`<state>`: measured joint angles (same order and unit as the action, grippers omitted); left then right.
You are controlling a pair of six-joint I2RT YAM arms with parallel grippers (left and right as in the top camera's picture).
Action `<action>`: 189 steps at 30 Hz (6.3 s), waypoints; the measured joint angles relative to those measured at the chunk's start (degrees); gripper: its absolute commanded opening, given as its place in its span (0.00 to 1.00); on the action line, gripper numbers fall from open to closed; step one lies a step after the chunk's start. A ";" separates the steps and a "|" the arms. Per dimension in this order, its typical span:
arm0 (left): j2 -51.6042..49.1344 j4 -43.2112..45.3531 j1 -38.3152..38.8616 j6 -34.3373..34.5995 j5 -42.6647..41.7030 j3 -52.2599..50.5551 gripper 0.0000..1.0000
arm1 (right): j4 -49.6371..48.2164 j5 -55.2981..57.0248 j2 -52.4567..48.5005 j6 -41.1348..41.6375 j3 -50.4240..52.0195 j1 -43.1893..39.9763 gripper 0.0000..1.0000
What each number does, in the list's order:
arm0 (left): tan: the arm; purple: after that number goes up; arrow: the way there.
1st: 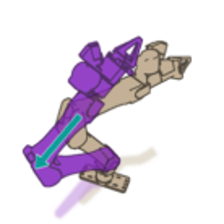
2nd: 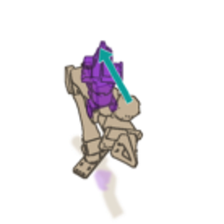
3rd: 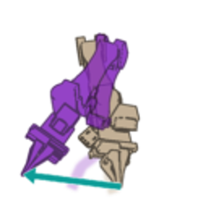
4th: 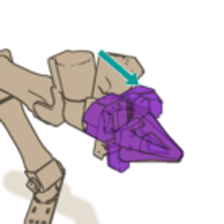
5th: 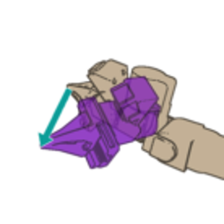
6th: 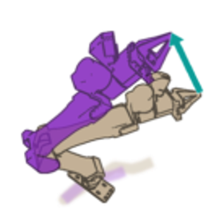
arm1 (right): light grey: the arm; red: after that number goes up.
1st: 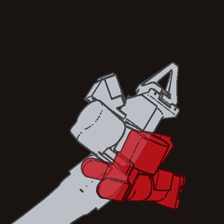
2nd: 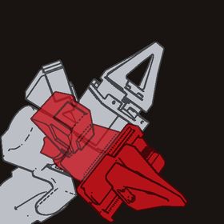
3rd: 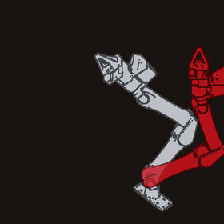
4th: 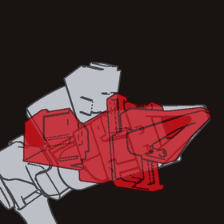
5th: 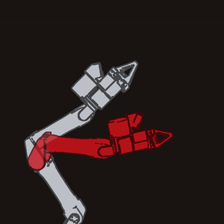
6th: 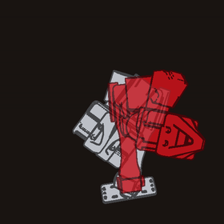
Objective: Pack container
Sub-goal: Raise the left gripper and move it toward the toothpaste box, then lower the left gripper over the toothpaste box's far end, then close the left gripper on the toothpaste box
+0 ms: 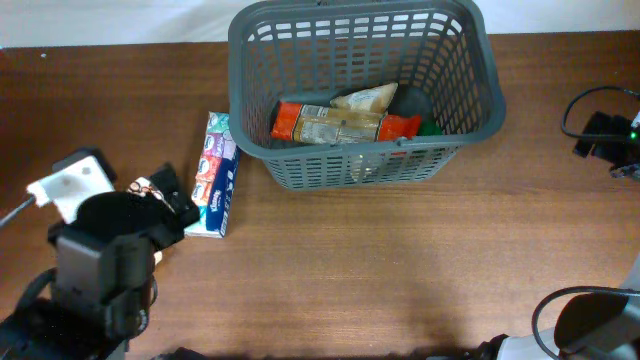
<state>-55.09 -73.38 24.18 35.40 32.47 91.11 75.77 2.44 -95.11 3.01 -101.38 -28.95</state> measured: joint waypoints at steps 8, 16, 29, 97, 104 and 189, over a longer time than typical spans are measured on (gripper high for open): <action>-0.26 2.78 -0.02 -18.56 -22.69 0.44 0.99 | 0.00 0.00 0.00 0.00 0.00 0.00 0.99; -3.23 -4.63 0.00 -31.01 -40.35 0.44 1.00 | 0.00 0.00 0.00 -0.02 0.00 0.00 0.99; -5.66 -2.69 -0.07 -28.63 -23.32 0.85 0.99 | 0.00 0.00 0.00 0.00 0.00 0.00 0.99; -54.31 -2.78 -29.92 -42.77 -36.72 13.22 0.99 | -0.02 0.00 0.00 0.02 0.00 0.00 0.99; -54.64 1.42 -29.11 -42.64 -37.90 3.98 0.99 | 0.00 0.00 0.00 -0.02 0.00 0.00 0.99; -66.71 16.09 -24.41 -46.36 -33.33 -3.91 0.65 | 0.00 0.00 0.00 0.02 0.02 0.00 0.99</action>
<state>-121.80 -57.30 -0.23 -10.96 -0.86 87.20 75.77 2.44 -95.11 3.03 -101.36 -28.95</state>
